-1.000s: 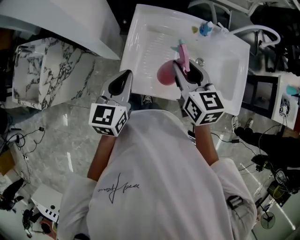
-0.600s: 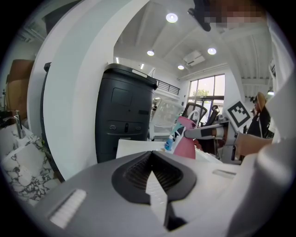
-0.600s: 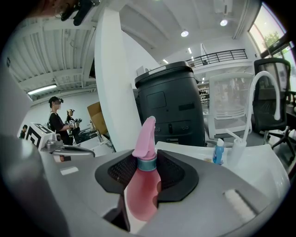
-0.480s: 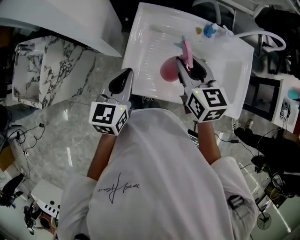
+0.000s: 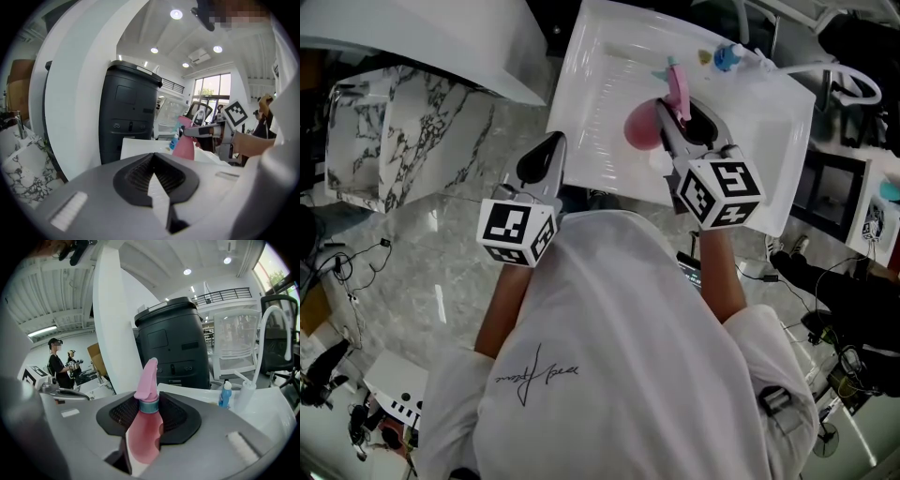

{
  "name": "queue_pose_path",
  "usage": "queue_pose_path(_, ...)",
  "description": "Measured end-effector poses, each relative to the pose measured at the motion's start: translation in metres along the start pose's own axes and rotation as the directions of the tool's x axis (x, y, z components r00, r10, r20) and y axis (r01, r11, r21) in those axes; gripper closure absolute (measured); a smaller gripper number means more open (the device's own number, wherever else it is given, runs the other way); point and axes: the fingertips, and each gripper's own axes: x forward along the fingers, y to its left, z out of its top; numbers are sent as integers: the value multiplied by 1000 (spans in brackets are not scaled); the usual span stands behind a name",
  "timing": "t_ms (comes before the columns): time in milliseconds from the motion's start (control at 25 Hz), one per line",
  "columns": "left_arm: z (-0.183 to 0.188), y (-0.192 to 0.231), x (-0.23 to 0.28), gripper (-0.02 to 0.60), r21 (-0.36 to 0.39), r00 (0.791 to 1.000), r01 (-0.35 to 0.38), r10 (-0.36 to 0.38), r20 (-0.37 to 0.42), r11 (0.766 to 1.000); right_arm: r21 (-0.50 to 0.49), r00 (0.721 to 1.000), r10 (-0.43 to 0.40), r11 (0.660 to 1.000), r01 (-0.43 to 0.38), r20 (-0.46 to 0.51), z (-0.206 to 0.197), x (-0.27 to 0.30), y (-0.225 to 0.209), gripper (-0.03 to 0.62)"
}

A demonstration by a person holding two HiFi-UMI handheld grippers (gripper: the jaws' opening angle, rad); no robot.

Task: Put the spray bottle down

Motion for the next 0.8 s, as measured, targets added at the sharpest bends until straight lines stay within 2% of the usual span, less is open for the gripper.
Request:
queue_pose_path(440, -9, 6, 6, 529, -21, 999, 22, -23, -49, 1000, 36, 1000, 0, 999, 1, -16, 1, 19, -14, 467)
queue_pose_path(800, -15, 16, 8, 529, -31, 997, 18, -20, -77, 999, 10, 999, 5, 1000, -4, -35, 1, 40, -21, 467)
